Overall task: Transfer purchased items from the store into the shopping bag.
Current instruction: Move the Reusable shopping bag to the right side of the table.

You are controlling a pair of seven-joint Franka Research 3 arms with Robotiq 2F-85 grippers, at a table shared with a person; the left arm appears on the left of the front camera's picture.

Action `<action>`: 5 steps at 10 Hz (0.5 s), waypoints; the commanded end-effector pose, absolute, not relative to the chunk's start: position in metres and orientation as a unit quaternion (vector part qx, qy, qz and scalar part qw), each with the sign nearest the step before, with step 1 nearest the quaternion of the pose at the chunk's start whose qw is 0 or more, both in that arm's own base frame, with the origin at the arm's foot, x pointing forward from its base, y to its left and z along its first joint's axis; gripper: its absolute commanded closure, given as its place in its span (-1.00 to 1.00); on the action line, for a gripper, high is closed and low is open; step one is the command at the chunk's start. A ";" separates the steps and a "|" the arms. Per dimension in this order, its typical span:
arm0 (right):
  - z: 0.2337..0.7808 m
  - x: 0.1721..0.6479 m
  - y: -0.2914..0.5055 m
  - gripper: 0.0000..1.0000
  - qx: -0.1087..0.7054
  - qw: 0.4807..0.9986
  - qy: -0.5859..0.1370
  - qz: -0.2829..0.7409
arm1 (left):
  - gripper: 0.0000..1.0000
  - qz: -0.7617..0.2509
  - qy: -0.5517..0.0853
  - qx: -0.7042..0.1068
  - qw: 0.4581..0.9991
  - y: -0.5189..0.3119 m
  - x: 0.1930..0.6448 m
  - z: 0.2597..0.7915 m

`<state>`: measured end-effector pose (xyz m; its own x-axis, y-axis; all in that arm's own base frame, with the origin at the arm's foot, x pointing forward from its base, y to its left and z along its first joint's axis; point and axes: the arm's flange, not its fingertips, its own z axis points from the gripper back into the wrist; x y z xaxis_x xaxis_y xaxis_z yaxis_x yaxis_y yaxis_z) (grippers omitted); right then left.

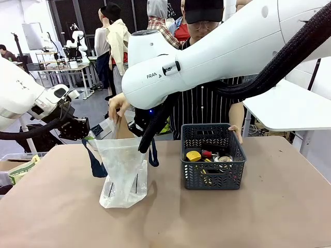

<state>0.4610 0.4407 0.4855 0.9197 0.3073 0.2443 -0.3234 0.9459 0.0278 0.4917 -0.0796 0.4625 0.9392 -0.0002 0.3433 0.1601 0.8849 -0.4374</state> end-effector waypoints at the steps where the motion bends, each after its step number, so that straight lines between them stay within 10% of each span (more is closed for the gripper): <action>1: 0.484 0.460 0.439 1.00 0.032 0.979 -0.118 0.162 | 1.00 -0.038 -0.172 -0.235 0.956 -0.079 0.491 0.462; 5: 0.484 0.460 0.439 1.00 0.032 0.979 -0.118 0.162 | 1.00 -0.038 -0.172 -0.235 0.956 -0.079 0.491 0.462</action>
<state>0.4611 0.4407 0.4853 0.9198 0.3073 0.2440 -0.3234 0.9459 0.0278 0.4916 -0.0797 0.4622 0.9394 -0.0004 0.3429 0.1601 0.8849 -0.4374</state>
